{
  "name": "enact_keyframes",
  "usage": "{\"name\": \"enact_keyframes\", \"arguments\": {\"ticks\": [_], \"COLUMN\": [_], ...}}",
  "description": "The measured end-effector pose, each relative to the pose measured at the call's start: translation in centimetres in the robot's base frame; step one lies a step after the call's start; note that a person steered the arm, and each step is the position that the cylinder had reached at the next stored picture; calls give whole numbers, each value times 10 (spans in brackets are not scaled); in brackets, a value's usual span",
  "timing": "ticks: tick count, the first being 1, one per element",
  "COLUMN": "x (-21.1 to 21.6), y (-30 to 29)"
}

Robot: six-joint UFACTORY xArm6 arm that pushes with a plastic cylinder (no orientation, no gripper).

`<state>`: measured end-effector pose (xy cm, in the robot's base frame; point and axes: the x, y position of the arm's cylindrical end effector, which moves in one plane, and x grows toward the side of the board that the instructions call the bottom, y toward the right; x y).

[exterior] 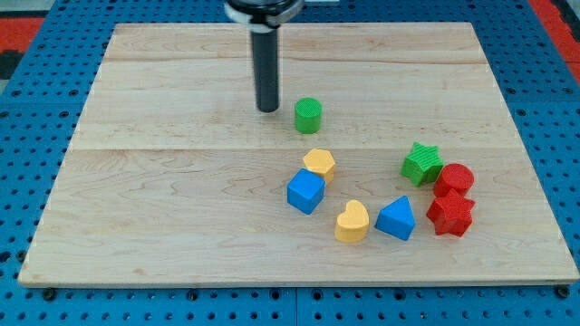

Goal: Push the green circle away from the top center of the board

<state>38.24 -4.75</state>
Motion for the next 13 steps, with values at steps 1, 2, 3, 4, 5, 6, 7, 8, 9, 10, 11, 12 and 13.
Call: {"name": "enact_keyframes", "arguments": {"ticks": [1, 2, 3, 4, 5, 6, 7, 8, 9, 10, 11, 12, 13], "x": [55, 36, 2, -18, -67, -79, -50, -56, -95, -109, -124, -60, 25], "y": [16, 51, 77, 88, 83, 85, 84, 90, 97, 98, 105, 97, 124]}}
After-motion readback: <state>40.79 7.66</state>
